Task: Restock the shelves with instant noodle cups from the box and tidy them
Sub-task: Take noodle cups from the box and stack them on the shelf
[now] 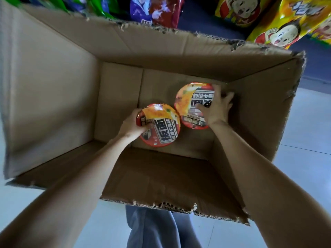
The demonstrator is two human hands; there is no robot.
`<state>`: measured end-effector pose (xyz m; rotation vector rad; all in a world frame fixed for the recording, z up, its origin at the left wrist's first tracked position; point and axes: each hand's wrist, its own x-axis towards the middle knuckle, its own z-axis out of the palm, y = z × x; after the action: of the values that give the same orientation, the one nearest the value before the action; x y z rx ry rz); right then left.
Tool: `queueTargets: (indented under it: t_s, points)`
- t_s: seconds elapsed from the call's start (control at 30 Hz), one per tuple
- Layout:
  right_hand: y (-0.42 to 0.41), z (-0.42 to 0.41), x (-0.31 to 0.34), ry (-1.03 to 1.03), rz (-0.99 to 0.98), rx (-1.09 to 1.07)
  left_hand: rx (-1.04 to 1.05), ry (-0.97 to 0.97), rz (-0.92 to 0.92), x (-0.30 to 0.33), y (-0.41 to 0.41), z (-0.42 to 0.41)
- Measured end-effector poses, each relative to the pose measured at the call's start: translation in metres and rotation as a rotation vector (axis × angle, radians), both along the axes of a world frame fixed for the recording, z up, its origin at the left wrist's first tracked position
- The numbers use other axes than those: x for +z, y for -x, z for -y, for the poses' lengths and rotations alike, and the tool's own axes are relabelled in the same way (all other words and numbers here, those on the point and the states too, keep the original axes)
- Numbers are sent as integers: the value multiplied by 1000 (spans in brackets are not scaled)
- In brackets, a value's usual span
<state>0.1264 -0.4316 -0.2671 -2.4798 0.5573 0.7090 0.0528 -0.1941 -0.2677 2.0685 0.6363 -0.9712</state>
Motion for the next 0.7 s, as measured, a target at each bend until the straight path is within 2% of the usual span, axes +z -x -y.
queueTargets:
  t_s: [0.07,0.17,0.27,0.37,0.5,0.6,0.7]
  points:
    - [6,-1,1,-140,22,-67,151,149,-47,-7,6,2]
    - [14,3,13,-156,67,-130,252,183,-23,-5,13,3]
    - [28,7,40,-166,185,-236,197,59,32,11,18,2]
    - [50,10,97,-332,253,-407,192,-81,76,41,24,-12]
    - [78,10,196,-777,164,-604,209,-81,163,115,25,-28]
    - [91,6,282,-903,74,-528,205,-35,224,193,22,-25]
    - [97,8,374,-948,91,-443,143,17,279,305,15,-2]
